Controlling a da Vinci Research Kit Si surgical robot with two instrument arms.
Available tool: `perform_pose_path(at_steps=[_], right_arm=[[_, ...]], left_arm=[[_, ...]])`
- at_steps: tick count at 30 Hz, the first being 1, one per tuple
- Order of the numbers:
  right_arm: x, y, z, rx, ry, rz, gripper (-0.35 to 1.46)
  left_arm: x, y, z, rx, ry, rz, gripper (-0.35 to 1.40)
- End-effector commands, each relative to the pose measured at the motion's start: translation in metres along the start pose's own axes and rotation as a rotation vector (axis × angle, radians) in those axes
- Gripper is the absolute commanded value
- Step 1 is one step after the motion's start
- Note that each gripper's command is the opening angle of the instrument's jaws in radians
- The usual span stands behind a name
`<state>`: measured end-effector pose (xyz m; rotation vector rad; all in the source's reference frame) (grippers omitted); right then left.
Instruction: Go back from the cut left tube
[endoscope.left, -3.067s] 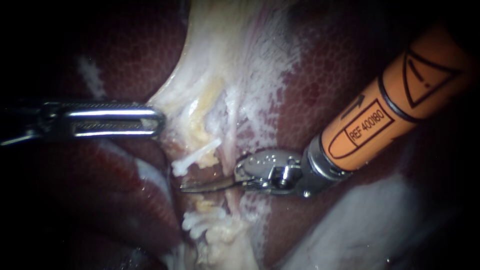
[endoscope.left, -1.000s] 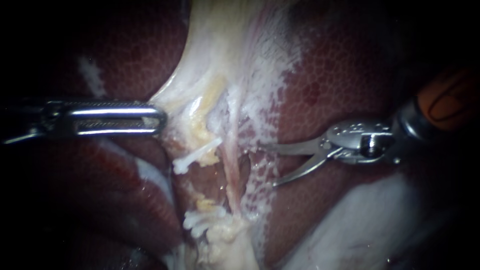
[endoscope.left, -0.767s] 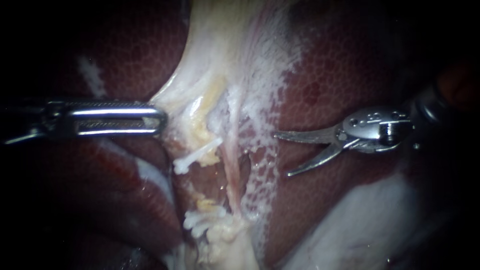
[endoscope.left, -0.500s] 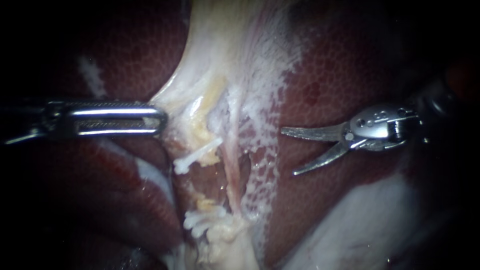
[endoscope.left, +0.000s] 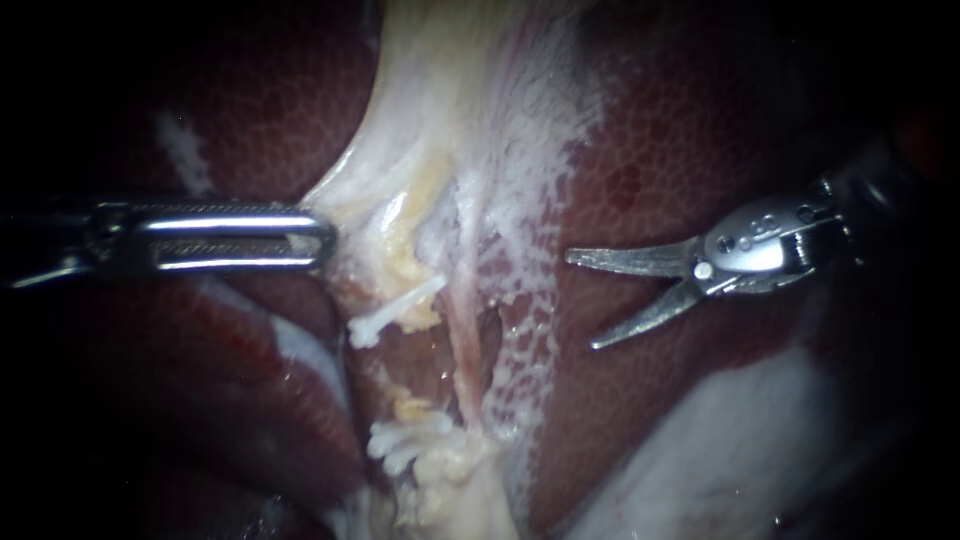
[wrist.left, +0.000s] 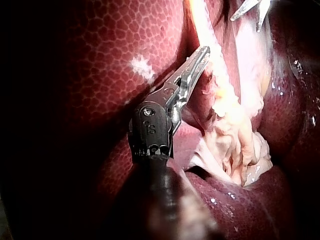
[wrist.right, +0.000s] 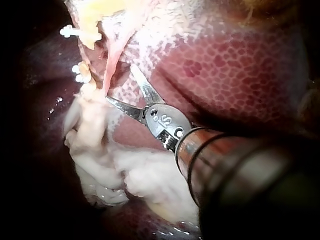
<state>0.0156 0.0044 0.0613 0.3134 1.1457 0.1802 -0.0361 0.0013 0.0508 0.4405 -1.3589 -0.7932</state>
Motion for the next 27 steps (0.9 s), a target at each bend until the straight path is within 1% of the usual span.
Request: perform_pose_path(at_steps=[1, 9, 17, 24, 27], right_arm=[[0.0000, 0.0001, 0.0000, 0.000, 0.000, -0.008, 1.31], [0.0001, 0.0002, -0.0001, -0.003, 0.005, -0.023, 1.33], [0.0001, 0.0004, -0.0005, -0.005, 0.010, -0.033, 1.33], [0.0000, 0.0005, -0.0005, -0.006, 0.009, -0.038, 1.35], [-0.0002, 0.0005, -0.0008, -0.005, 0.009, -0.039, 1.35]], left_arm=[[0.0000, 0.0000, 0.0000, -0.001, 0.000, 0.000, -0.35], [-0.0001, 0.0000, 0.0002, -0.001, 0.000, -0.001, -0.35], [-0.0001, 0.0001, 0.0009, -0.005, -0.001, -0.001, -0.35], [0.0000, 0.0004, 0.0022, -0.011, 0.000, 0.000, -0.35], [0.0006, 0.0008, 0.0032, -0.017, 0.005, 0.003, -0.35]])
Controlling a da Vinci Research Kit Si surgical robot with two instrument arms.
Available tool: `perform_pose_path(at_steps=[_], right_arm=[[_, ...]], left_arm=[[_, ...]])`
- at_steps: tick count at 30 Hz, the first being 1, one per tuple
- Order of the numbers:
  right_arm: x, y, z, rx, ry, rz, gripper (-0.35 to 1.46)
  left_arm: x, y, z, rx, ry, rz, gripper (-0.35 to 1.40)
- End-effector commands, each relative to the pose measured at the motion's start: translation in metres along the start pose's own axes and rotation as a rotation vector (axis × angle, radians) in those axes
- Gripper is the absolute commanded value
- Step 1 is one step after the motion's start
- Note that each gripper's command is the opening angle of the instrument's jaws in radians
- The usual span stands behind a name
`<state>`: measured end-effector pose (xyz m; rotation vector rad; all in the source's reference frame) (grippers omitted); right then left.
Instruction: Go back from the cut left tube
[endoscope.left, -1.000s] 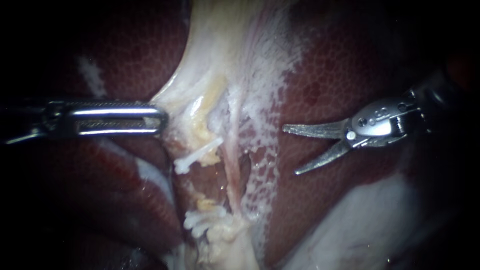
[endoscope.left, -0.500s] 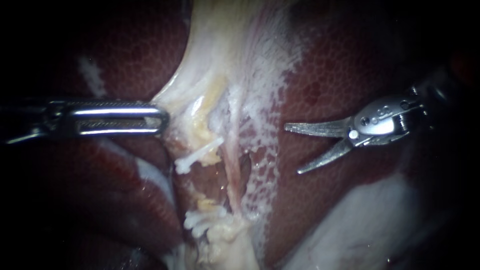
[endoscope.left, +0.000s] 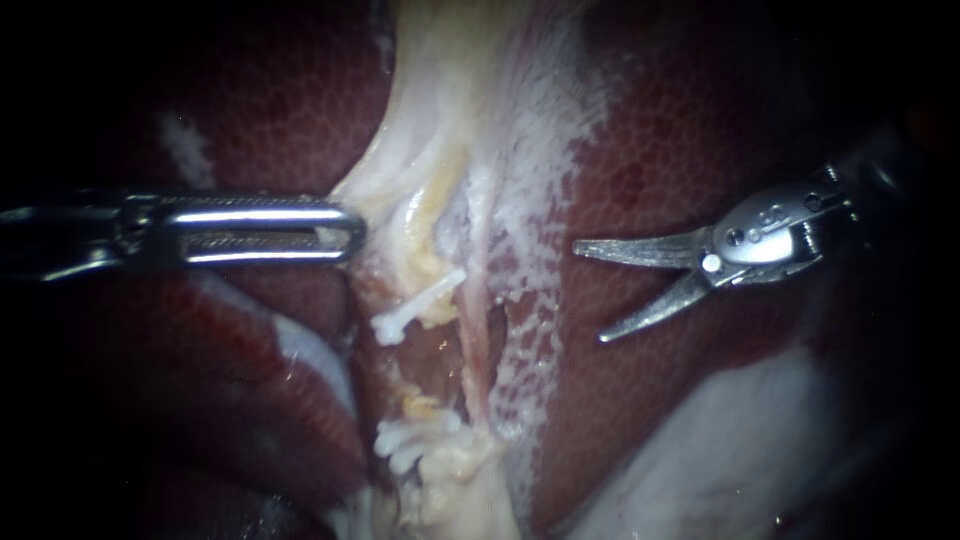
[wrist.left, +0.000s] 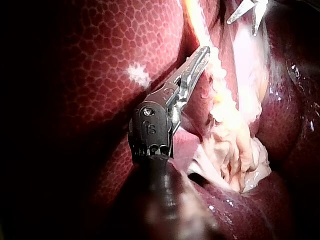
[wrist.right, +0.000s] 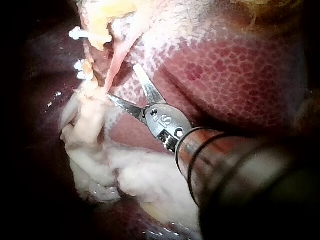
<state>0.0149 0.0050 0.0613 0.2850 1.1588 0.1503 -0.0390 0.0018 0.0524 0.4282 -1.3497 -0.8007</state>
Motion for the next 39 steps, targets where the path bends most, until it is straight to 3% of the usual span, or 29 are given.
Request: perform_pose_path(at_steps=[1, 7, 12, 19, 39], right_arm=[[0.0000, 0.0000, 0.0000, 0.001, 0.001, 0.001, 1.35], [-0.0001, 0.0000, -0.0003, 0.001, 0.000, 0.001, 1.35], [-0.0003, 0.0002, -0.0007, 0.002, 0.000, 0.002, 1.33], [-0.0002, 0.0005, -0.0010, 0.001, 0.002, -0.002, 1.33], [0.0000, 0.0004, -0.0008, -0.005, 0.009, 0.001, 1.38]], left_arm=[[0.0003, 0.0002, 0.0004, -0.007, 0.004, 0.003, -0.35], [0.0024, 0.0017, 0.0030, 0.000, 0.028, 0.013, -0.35], [0.0034, 0.0027, 0.0041, 0.003, 0.038, 0.006, -0.35], [0.0036, 0.0034, 0.0043, 0.005, 0.038, 0.001, -0.35], [0.0039, 0.0032, 0.0047, 0.005, 0.041, -0.003, -0.35]])
